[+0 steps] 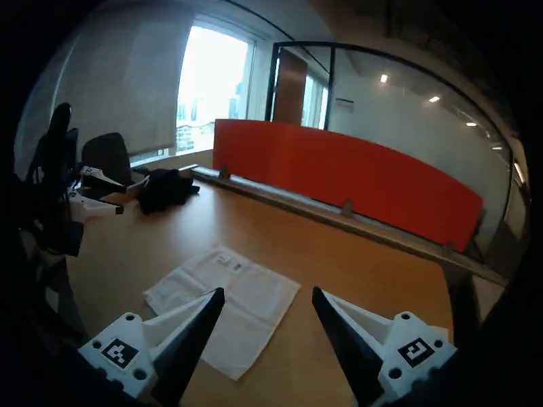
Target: Fold towel
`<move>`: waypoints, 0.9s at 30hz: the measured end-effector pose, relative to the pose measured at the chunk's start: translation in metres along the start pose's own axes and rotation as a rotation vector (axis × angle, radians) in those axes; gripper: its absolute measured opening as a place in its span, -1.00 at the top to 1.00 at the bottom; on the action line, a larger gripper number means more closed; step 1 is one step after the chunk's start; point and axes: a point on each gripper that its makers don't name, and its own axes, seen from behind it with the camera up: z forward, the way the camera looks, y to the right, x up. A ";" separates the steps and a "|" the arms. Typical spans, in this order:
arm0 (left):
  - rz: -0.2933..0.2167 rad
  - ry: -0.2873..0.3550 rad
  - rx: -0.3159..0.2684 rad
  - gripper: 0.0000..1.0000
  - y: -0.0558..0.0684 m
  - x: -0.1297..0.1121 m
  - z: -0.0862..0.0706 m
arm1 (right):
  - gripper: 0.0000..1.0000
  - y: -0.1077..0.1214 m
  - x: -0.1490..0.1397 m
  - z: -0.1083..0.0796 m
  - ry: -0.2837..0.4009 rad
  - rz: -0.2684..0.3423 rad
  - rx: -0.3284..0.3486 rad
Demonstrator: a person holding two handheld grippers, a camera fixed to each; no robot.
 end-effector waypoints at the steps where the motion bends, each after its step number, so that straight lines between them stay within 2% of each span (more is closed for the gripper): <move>1: 0.002 -0.007 -0.006 -0.89 0.002 -0.004 0.002 | -1.00 -0.001 -0.004 0.002 -0.007 -0.004 0.005; 15: 0.019 -0.142 -0.071 -0.89 0.029 -0.076 0.033 | -1.00 -0.014 -0.074 0.032 -0.133 -0.040 0.061; 27: 0.035 -0.273 -0.096 -0.89 0.040 -0.144 0.051 | -1.00 -0.029 -0.131 0.052 -0.237 -0.060 0.116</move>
